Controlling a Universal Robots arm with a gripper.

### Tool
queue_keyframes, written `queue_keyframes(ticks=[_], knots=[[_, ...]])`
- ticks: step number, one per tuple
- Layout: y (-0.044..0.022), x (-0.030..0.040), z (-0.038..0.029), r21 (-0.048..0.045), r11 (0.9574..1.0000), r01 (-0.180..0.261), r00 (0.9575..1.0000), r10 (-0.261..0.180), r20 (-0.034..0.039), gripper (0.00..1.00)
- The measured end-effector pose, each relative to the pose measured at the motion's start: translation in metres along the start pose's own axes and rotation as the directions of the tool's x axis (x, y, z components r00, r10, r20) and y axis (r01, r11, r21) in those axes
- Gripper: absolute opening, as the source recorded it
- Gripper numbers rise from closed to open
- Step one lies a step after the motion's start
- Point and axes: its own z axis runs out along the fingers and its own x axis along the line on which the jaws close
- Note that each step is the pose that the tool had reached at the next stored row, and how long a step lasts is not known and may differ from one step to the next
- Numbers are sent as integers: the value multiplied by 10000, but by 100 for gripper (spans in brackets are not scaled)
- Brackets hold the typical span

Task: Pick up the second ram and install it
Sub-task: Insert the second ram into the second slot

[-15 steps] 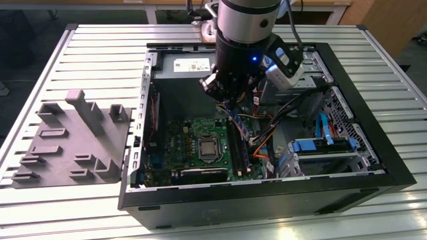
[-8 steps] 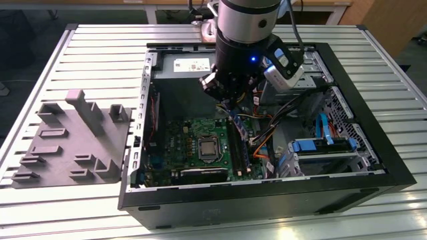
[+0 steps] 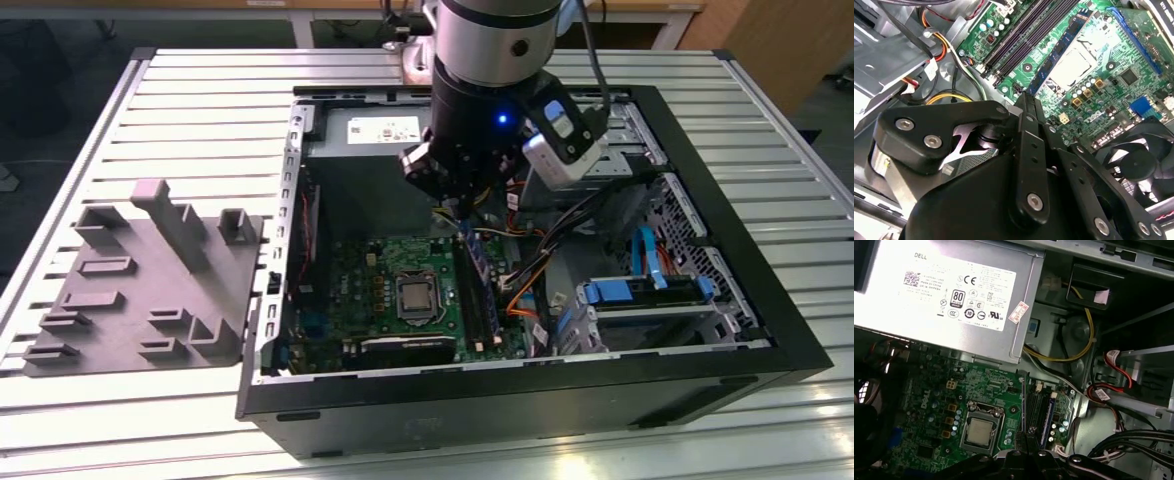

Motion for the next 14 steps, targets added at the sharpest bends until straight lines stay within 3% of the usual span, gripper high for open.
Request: queue_keyframes(ticks=[8,14], knots=[[0,-1,0,10,9987,-506,9987,506,25,12],[-1,-2,0,17,9954,-954,9954,954,47,12]])
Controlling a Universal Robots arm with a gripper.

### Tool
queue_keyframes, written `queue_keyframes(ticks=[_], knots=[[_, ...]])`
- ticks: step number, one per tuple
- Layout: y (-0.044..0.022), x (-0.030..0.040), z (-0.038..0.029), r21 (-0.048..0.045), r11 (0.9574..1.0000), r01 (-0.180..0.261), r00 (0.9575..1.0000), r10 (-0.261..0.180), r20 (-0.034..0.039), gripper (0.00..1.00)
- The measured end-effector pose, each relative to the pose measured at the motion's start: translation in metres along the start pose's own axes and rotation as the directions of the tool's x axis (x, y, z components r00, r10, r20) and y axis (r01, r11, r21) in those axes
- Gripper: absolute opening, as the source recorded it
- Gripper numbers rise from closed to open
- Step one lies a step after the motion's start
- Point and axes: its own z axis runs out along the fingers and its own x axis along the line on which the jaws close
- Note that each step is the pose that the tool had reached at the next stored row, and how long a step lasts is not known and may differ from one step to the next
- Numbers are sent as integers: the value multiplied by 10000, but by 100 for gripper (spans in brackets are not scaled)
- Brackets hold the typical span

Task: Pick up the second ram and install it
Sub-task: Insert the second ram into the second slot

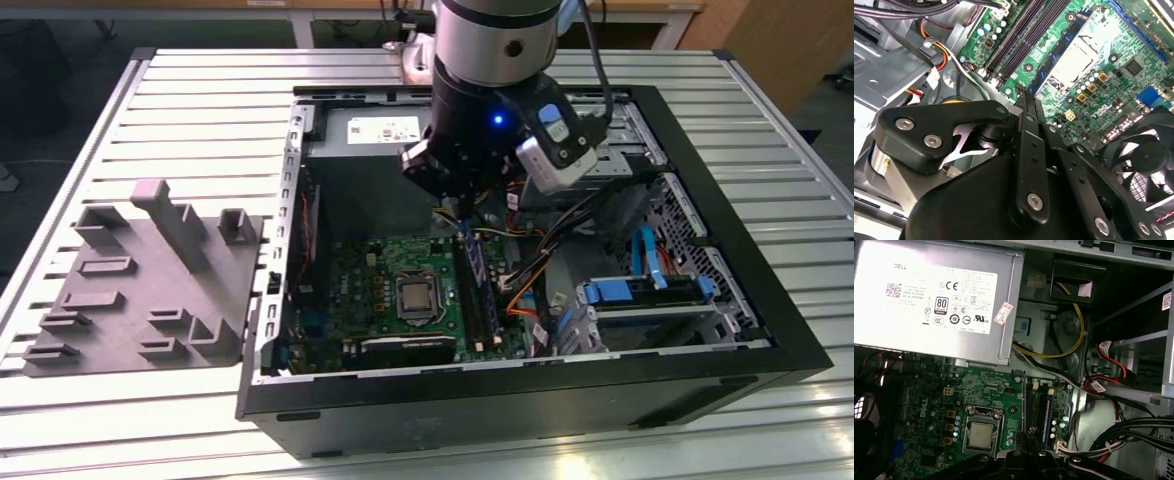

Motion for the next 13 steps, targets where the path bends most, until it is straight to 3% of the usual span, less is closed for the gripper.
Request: queue_keyframes(ticks=[8,13], knots=[[-1,-10,3,9,9986,-532,9986,532,27,12],[-1,-11,4,9,9983,-582,9983,582,30,12]])
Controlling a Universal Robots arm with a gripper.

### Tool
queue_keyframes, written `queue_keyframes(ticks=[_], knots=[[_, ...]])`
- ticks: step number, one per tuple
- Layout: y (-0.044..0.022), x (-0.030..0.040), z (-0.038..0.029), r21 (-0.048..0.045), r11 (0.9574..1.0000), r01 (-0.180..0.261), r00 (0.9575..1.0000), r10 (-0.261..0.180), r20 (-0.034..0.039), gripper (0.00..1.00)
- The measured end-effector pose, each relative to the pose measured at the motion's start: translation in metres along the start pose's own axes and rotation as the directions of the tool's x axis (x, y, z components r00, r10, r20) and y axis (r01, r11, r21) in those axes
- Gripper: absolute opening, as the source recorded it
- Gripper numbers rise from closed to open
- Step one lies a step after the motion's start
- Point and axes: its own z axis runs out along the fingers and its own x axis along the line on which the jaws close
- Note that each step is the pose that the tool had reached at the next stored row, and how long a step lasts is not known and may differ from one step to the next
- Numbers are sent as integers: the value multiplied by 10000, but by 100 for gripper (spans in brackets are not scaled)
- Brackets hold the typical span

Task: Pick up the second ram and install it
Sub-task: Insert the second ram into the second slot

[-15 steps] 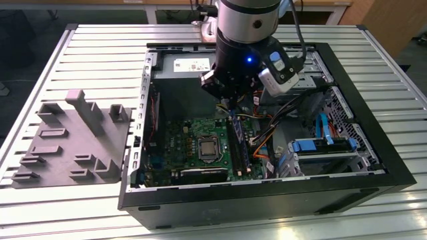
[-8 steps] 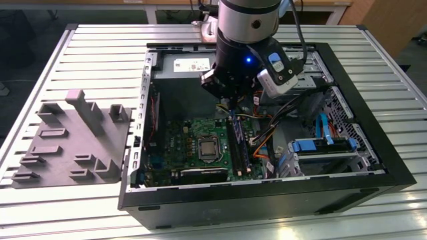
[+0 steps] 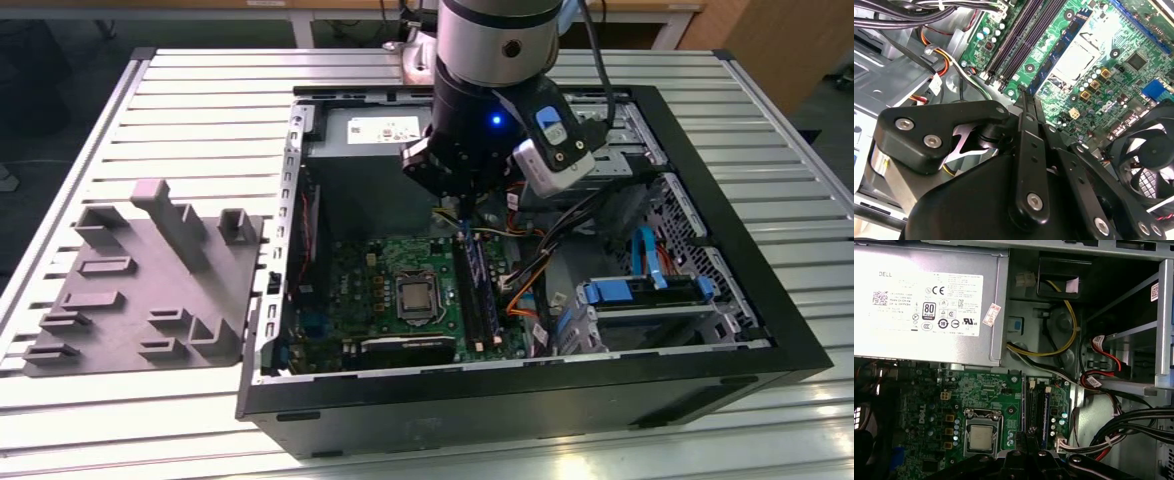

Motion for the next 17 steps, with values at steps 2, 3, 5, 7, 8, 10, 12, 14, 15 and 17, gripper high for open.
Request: queue_keyframes(ticks=[2,3,5,7,8,10,12,14,15,17], knots=[[-3,0,0,0,10000,0,10000,0,0,12],[-8,0,0,1,10000,1,10000,-1,0,12],[-11,0,1,-1,10000,0,10000,0,0,12],[-14,0,1,0,10000,-1,10000,1,0,12],[-16,0,2,0,10000,0,10000,0,0,12],[-18,0,3,0,10000,0,10000,0,0,12],[-23,1,4,-1,10000,0,10000,0,0,12],[-27,1,5,0,10000,0,10000,0,0,12],[-29,1,6,-1,10000,0,10000,0,0,12],[-35,1,5,1,10000,0,10000,0,0,12]])
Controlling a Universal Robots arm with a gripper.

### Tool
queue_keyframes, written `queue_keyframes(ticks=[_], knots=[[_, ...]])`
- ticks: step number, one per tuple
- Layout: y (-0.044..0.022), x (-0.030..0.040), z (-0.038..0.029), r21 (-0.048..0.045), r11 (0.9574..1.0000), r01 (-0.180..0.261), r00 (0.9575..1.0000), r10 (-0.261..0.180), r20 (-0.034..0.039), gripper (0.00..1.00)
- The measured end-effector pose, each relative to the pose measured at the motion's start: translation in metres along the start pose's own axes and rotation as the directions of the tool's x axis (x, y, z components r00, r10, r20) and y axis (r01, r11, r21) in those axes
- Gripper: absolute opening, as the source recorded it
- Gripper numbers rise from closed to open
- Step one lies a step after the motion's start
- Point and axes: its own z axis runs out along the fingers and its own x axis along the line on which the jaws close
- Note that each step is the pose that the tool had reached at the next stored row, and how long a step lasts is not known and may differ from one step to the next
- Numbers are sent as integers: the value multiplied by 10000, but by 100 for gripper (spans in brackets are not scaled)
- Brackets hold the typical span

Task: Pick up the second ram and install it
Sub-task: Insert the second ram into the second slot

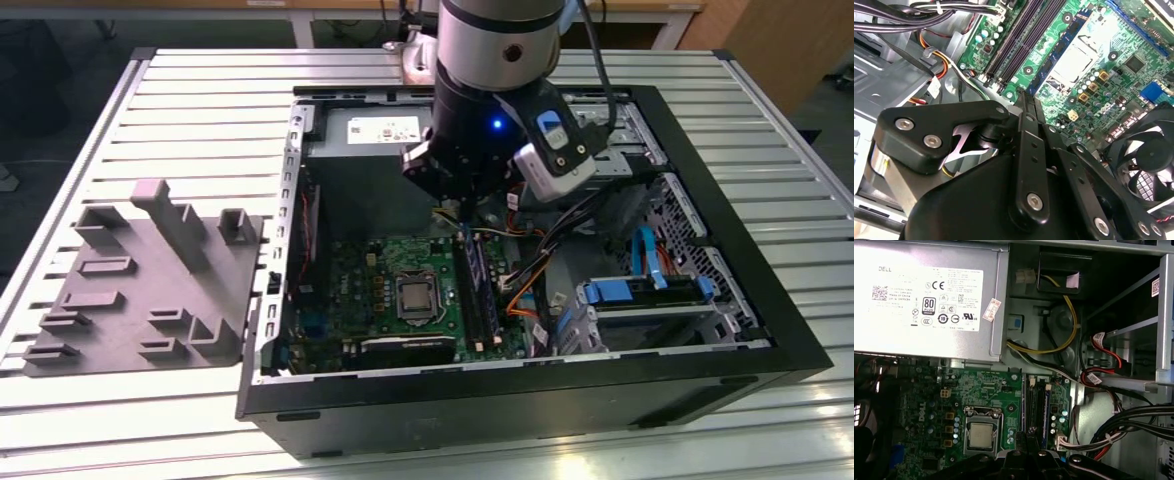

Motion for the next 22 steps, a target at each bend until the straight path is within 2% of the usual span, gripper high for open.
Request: queue_keyframes(ticks=[22], knots=[[-65,1,10,-1,10000,-42,10000,42,2,12]])
